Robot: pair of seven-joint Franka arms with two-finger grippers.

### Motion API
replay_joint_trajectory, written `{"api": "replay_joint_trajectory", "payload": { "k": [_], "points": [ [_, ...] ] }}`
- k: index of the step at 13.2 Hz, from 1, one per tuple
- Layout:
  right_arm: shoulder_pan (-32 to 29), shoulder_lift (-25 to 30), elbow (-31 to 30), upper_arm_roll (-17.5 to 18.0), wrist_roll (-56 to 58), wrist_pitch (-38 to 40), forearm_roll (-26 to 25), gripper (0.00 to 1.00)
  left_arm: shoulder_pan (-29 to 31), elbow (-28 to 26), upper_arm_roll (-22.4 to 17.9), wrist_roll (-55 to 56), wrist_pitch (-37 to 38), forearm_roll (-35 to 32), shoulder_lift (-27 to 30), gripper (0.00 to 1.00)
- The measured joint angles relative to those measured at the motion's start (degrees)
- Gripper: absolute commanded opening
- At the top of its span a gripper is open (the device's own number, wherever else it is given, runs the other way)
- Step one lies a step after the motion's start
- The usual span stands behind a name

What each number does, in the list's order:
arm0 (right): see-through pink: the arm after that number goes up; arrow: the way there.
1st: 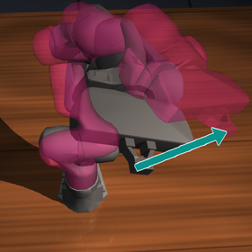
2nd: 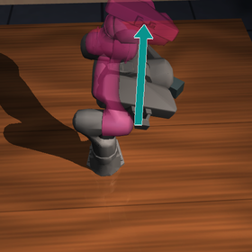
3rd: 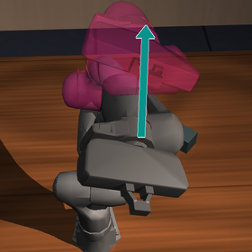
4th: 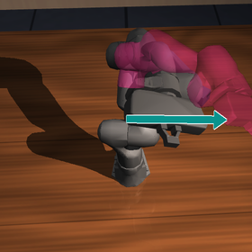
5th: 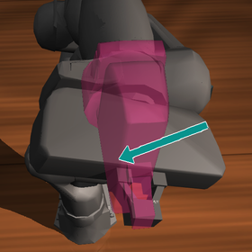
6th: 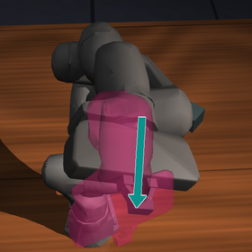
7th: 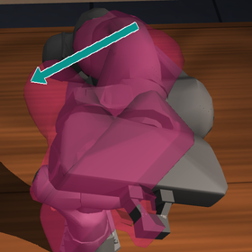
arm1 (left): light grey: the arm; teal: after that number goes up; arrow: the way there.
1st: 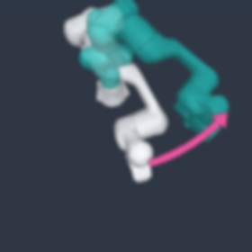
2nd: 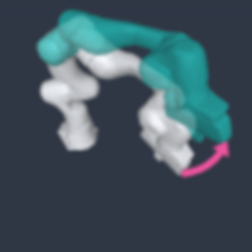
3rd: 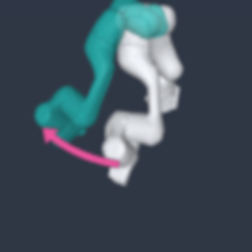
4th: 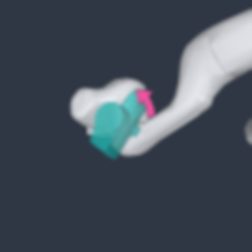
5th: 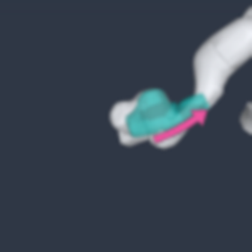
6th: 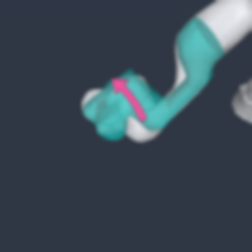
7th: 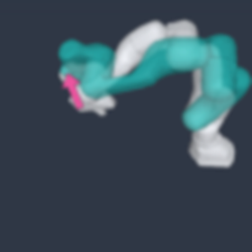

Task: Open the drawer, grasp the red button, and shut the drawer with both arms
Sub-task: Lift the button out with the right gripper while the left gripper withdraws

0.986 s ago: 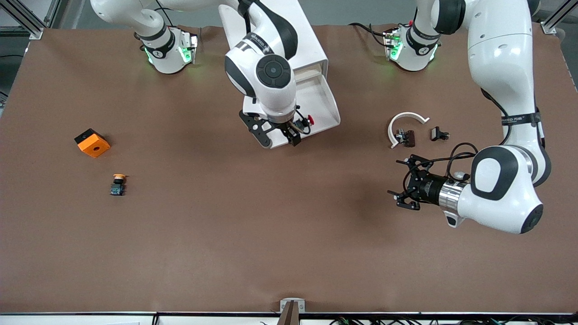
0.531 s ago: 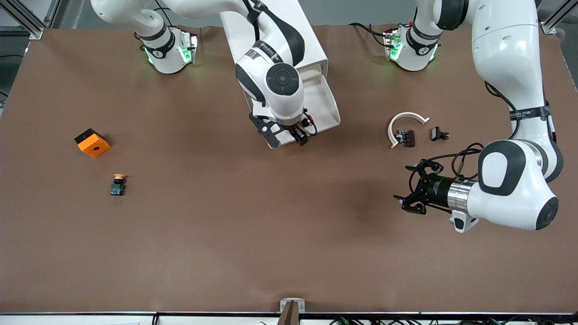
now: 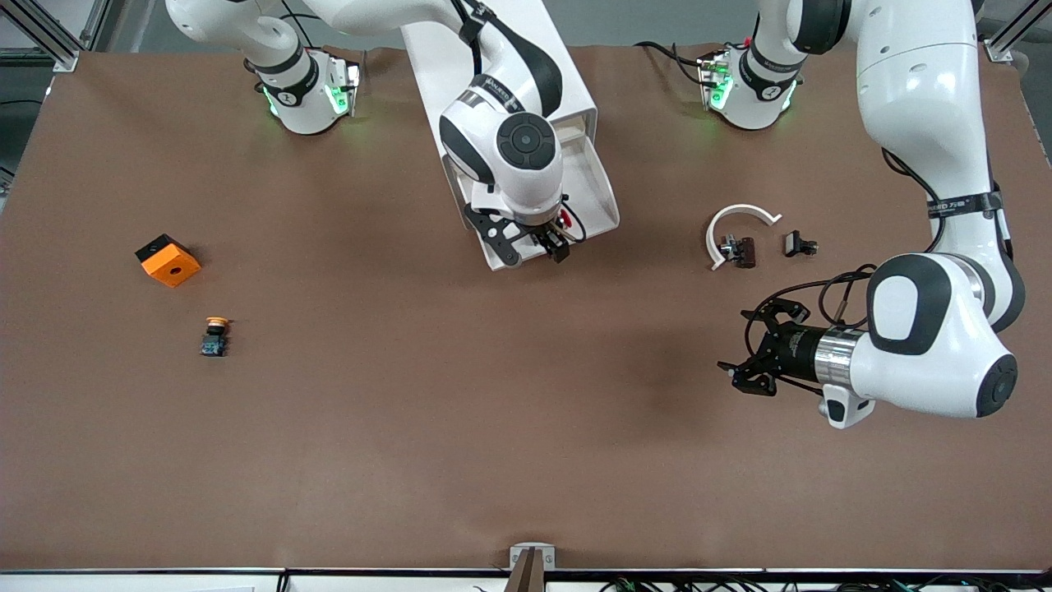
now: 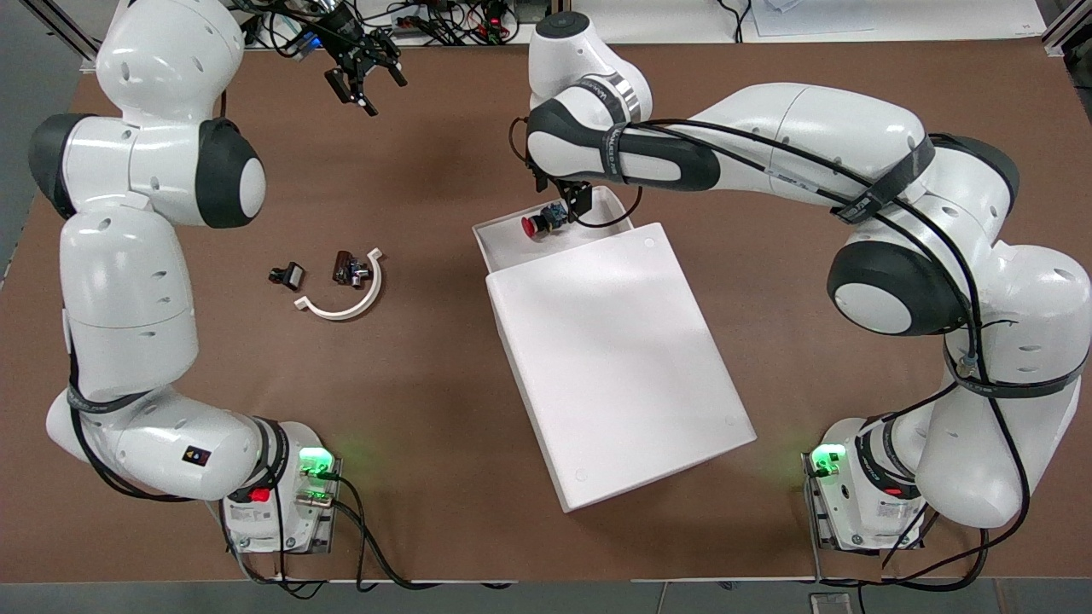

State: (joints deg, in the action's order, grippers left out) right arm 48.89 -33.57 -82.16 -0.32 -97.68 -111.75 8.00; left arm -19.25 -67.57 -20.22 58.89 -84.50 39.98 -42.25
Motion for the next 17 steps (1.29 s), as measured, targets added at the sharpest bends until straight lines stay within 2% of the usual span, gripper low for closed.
{"api": "replay_joint_trajectory", "payload": {
  "k": [6, 7, 10, 14, 17],
  "points": [
    [0.0, -0.4, 0.0, 0.0, 0.0, 0.0, 0.0, 0.40, -5.5, 0.0, 0.0, -5.2, -3.2, -8.9, 0.7, 1.00],
    [0.0, -0.4, 0.0, 0.0, 0.0, 0.0, 0.0, 0.38, -6.1, 0.0, 0.0, -6.0, -3.5, -10.3, 1.2, 1.00],
    [0.0, -0.4, 0.0, 0.0, 0.0, 0.0, 0.0, 0.33, -6.2, -0.2, 0.0, -12.4, -4.2, -12.3, 3.3, 1.00],
    [-0.1, -0.4, 1.2, -0.6, 0.1, 0.5, 0.0, 0.33, -5.9, -0.8, -0.1, -16.3, -4.2, -13.6, 5.4, 1.00],
    [-1.1, -0.2, 4.8, -1.0, 0.2, 5.9, 0.1, 0.33, -6.8, -1.4, -0.1, -16.5, -4.3, -14.0, 6.0, 1.00]
  ]
}}
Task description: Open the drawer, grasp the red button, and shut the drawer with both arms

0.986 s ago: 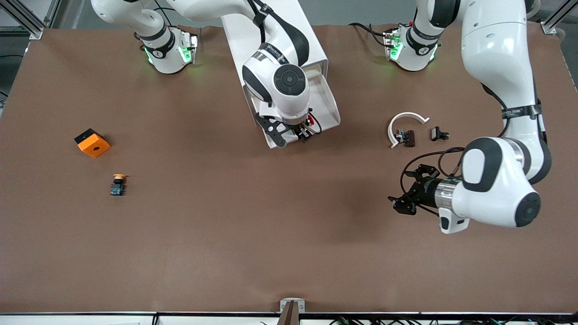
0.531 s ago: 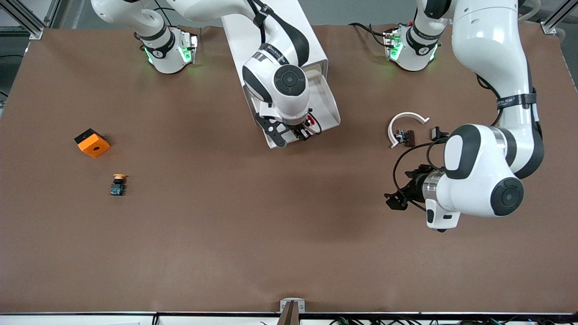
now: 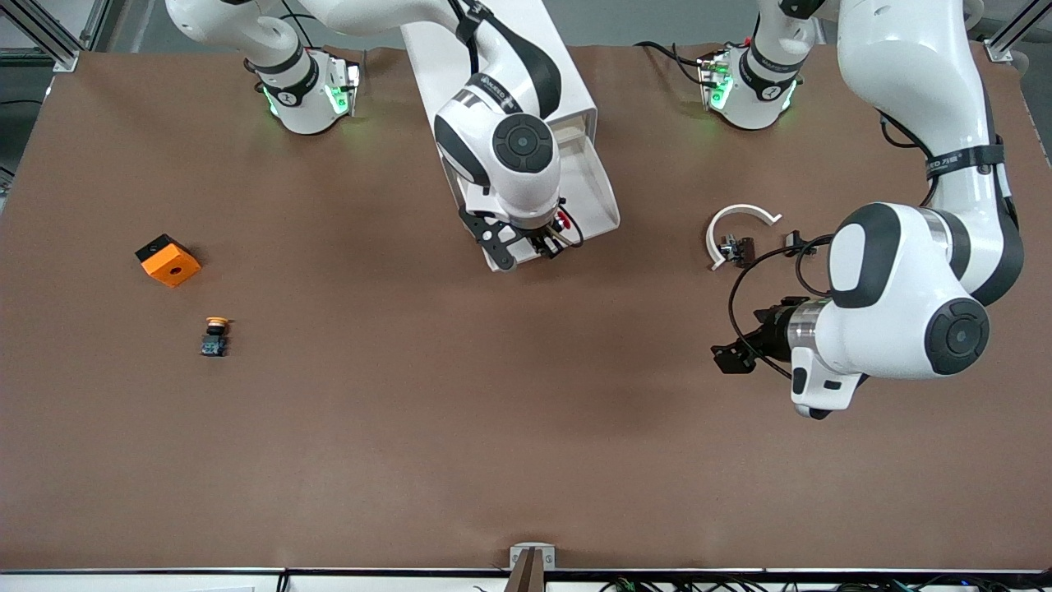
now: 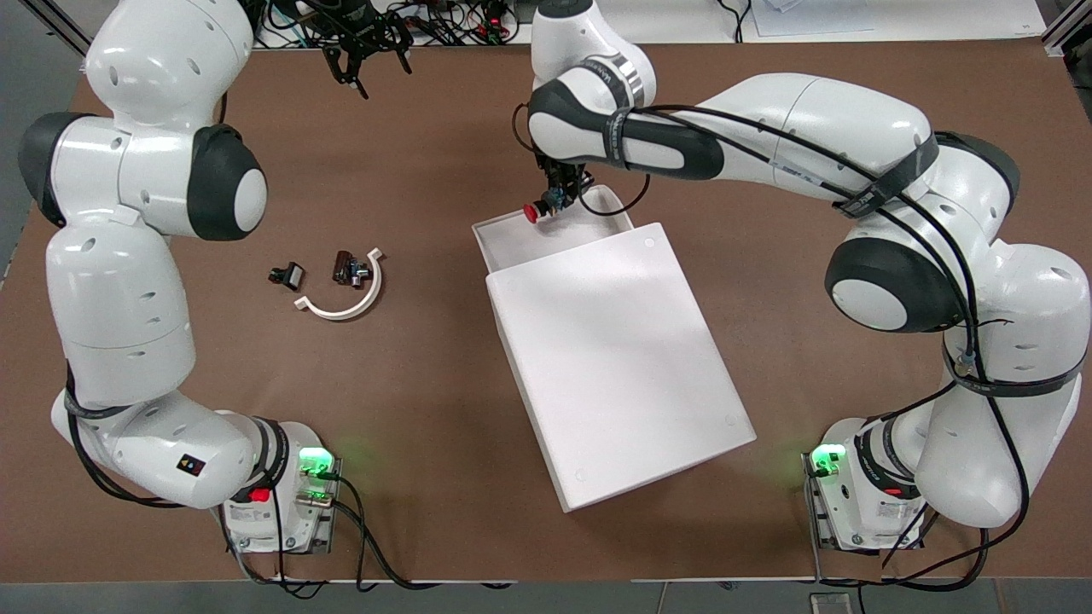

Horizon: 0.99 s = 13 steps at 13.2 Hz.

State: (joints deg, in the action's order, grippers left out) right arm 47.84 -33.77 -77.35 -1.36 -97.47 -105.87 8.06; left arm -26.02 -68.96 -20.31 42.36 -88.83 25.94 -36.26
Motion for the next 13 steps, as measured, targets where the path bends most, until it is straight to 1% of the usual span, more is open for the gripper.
{"api": "replay_joint_trajectory", "payload": {
  "k": [2, 4, 5, 9, 10, 13],
  "points": [
    [-2.0, 0.3, 3.0, 0.0, 2.6, 5.0, 1.3, 0.33, -1.3, -1.1, 0.0, 0.0, -1.7, -0.4, 0.2, 1.00],
    [-4.2, 1.4, 5.3, -0.1, 7.2, 8.4, 2.0, 0.28, -3.0, -2.9, 0.1, 0.0, -4.6, -0.5, 0.6, 1.00],
    [-5.4, 2.6, 5.9, -0.1, 10.6, 9.2, 2.1, 0.27, -3.9, -3.7, 0.1, 0.0, -5.9, -0.8, 1.0, 1.00],
    [-10.9, 8.2, 6.3, -0.8, 30.4, 17.3, 1.8, 0.27, -8.8, -7.1, 0.2, 0.0, -10.0, -4.2, 2.2, 1.00],
    [-12.8, 8.7, 6.3, -0.9, 36.2, 18.4, 1.2, 0.28, -10.1, -8.1, 0.2, 0.0, -11.5, -4.4, 2.3, 1.00],
    [-19.2, 8.8, 5.8, -1.1, 54.4, 20.0, -4.0, 0.28, -13.8, -11.0, 0.2, 0.0, -15.5, -4.5, 2.4, 1.00]
  ]
}}
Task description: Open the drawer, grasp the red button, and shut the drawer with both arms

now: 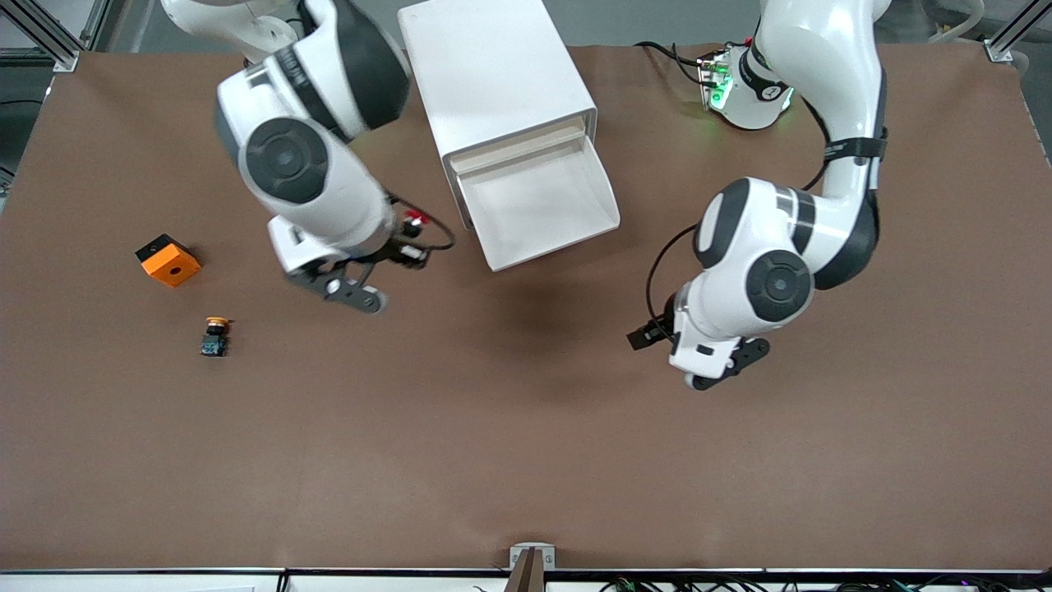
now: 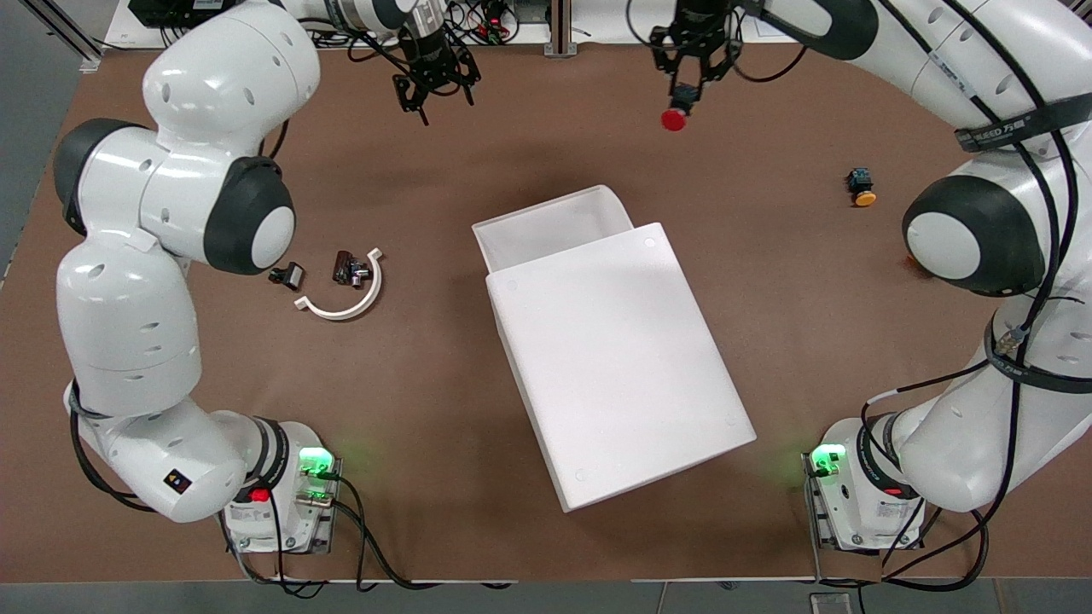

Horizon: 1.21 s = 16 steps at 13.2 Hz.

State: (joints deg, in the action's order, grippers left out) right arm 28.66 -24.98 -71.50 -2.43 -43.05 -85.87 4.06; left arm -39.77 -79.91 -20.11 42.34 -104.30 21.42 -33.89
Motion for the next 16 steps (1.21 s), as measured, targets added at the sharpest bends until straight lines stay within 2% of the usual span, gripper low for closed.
{"api": "replay_joint_trajectory", "payload": {
  "k": [3, 6, 12, 16],
  "points": [
    [-6.6, -0.6, -0.4, -0.1, 14.9, -0.1, -1.5, 0.32, -3.4, -2.9, 0.0, 0.0, -3.2, -0.9, 0.1, 1.00],
    [-11.2, -1.9, -0.8, -0.1, 23.6, -2.1, -1.7, 0.32, -6.6, -5.8, 0.0, 0.0, -5.1, -1.0, 0.2, 1.00],
    [-19.6, -7.5, -5.9, -0.2, 40.1, -16.3, -2.1, 0.33, -12.6, -15.7, 0.3, 0.0, -11.2, -1.0, 3.9, 1.00],
    [-23.8, -13.0, -6.5, -0.2, 45.9, -23.0, -2.1, 0.33, -15.4, -17.7, 0.7, 0.6, -11.5, -1.0, 5.1, 1.00]
  ]
}}
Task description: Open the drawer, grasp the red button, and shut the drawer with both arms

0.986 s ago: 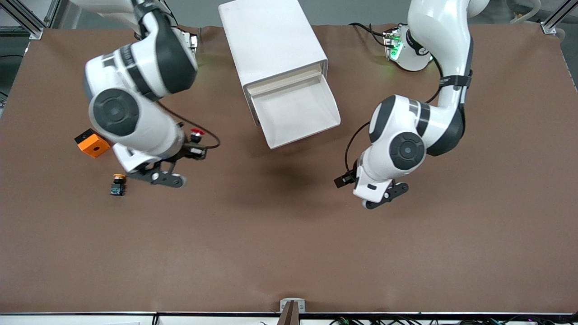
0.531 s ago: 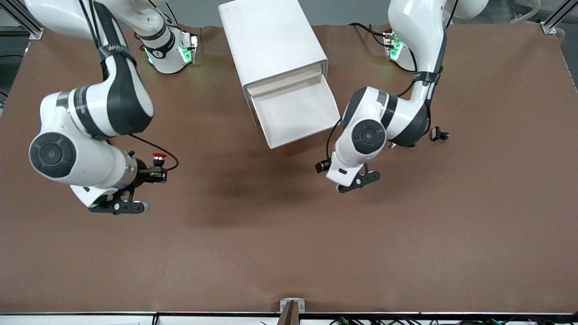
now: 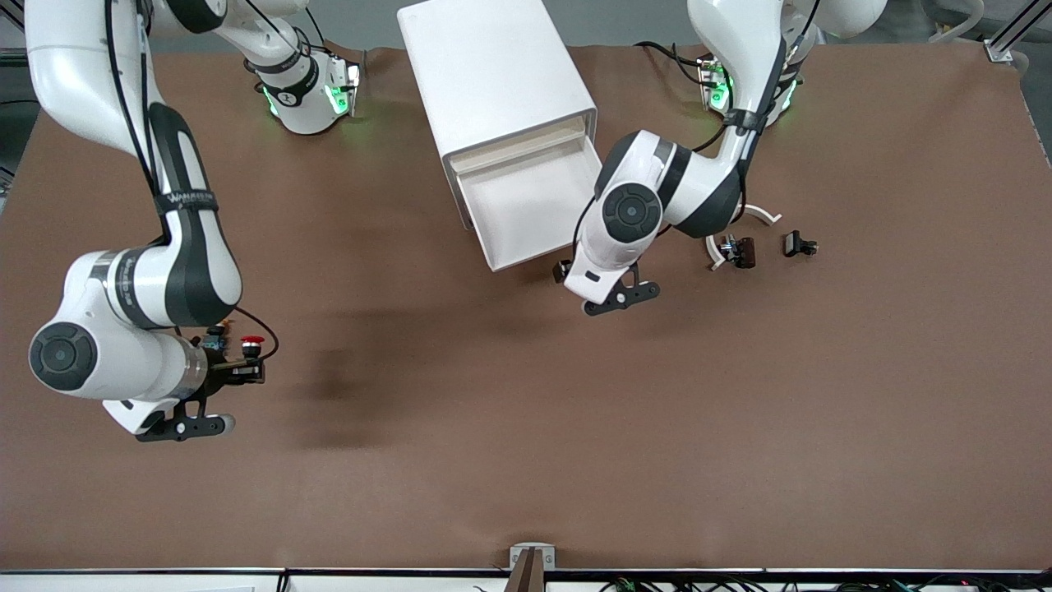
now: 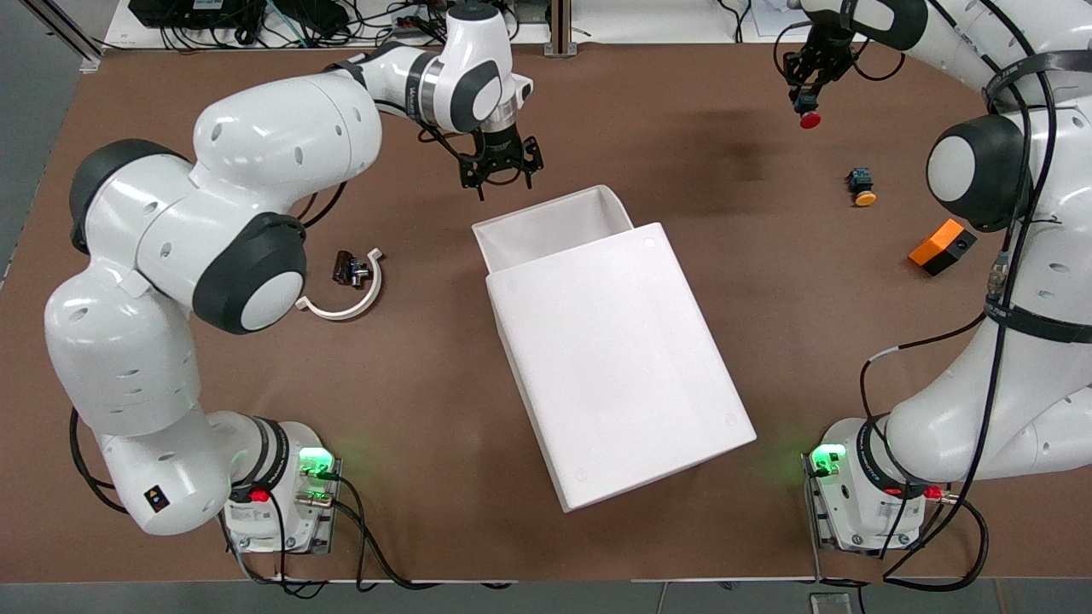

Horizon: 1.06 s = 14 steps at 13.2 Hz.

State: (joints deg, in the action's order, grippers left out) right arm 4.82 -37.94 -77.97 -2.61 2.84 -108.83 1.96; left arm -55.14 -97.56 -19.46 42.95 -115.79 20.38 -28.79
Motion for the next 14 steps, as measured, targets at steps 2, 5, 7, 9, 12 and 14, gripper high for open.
{"api": "replay_joint_trajectory", "payload": {
  "k": [2, 5, 7, 9, 12, 14],
  "points": [
    [-1.1, -1.5, -1.5, 0.0, 0.0, -1.9, 0.0, 0.32, -0.2, -0.5, 1.0, 0.6, 0.0, 0.0, 0.2, 1.00],
    [-3.0, -1.8, -6.9, 0.0, 0.0, -5.9, 0.0, 0.33, -0.7, -0.8, 2.2, 2.3, -0.4, 0.0, 0.2, 1.00],
    [-4.3, -1.8, -10.1, 0.0, 0.0, -8.7, 0.0, 0.33, -1.2, -0.8, 2.7, 3.1, -0.7, 0.0, 0.2, 1.00],
    [-4.9, -1.8, -12.1, -0.1, 0.1, -9.4, -0.1, 0.35, -1.7, -0.9, 3.1, 3.7, -0.9, 0.0, 0.2, 1.00],
    [-4.9, -1.8, -14.0, -0.2, 0.1, -9.6, -0.6, 0.37, -2.6, -1.8, 3.9, 4.5, -2.2, 0.0, 0.2, 1.00],
    [-4.9, -1.7, -14.9, -0.2, 0.1, -9.7, -0.8, 0.38, -2.6, -2.8, 5.4, 5.9, -4.5, 0.0, 0.2, 1.00]
  ]
}}
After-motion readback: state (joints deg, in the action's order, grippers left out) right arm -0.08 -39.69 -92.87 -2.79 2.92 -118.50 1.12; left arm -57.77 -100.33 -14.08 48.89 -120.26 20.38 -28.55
